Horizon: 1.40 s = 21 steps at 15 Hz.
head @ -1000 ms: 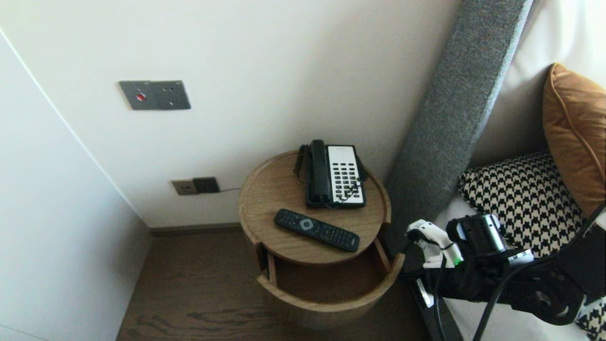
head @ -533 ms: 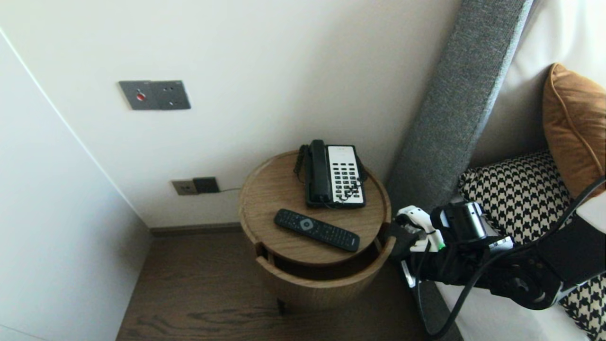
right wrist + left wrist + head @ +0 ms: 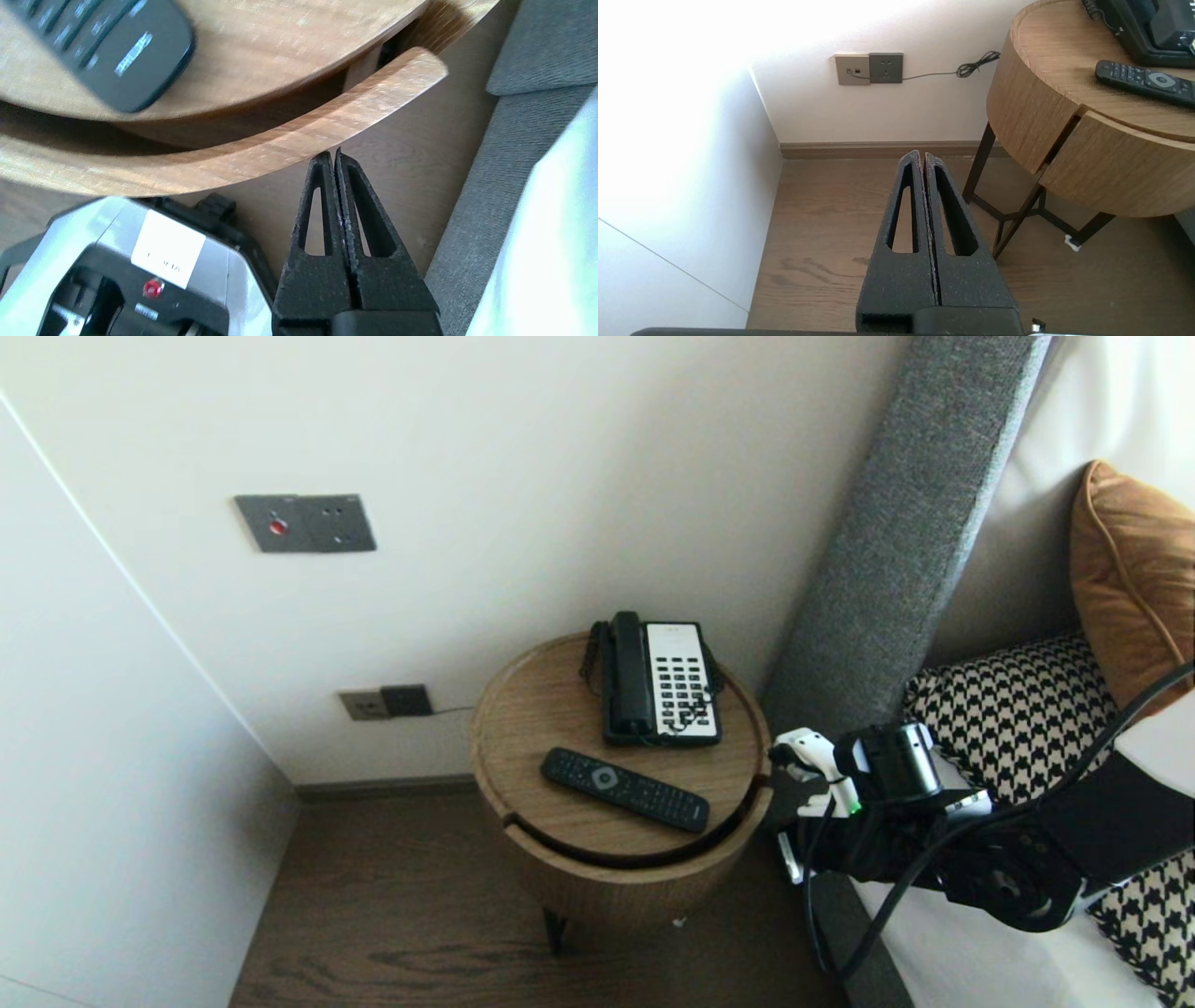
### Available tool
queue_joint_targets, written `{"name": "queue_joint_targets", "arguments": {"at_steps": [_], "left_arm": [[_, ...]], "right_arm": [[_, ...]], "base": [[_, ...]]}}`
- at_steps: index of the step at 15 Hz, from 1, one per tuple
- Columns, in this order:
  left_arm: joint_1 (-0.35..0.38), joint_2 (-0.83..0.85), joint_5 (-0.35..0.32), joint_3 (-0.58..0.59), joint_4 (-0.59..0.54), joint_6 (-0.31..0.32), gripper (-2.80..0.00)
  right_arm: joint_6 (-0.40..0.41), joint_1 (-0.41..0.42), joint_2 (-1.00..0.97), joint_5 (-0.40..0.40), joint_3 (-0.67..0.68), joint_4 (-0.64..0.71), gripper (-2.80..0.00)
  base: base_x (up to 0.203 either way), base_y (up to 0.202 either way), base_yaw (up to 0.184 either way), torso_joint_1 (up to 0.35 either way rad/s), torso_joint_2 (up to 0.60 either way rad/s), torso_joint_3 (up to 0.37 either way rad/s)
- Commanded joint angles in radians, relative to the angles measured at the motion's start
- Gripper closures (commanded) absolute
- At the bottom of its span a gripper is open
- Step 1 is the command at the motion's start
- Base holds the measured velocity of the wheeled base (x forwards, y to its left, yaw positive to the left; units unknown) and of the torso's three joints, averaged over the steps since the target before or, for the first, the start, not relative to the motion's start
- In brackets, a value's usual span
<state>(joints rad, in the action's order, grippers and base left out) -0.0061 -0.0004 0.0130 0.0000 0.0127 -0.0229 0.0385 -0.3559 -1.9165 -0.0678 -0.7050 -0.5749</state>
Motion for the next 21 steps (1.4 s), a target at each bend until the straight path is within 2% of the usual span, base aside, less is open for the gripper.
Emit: {"name": "queue_joint_targets", "arguments": {"at_steps": [1,13,21], "left_arm": [[0.000,-0.001,0.001,0.000,0.001,0.000,0.00],[0.000,-0.001,0.001,0.000,0.001,0.000,0.00],[0.000,-0.001,0.001,0.000,0.001,0.000,0.00]], "right_arm": [[-0.008,0.000,-0.014,0.009,-0.017,-0.003,0.00],[-0.029,-0.014,-0.025,0.056,-0.050,-0.007,0.00],[-0.031,-0.009,0.218,0.052,0.214,-0.006,0.00]], "base": [[0.000,0.000,0.000,0.000,0.00,0.000],[0.000,0.000,0.000,0.000,0.00,0.000],[0.000,0.000,0.000,0.000,0.00,0.000]]}}
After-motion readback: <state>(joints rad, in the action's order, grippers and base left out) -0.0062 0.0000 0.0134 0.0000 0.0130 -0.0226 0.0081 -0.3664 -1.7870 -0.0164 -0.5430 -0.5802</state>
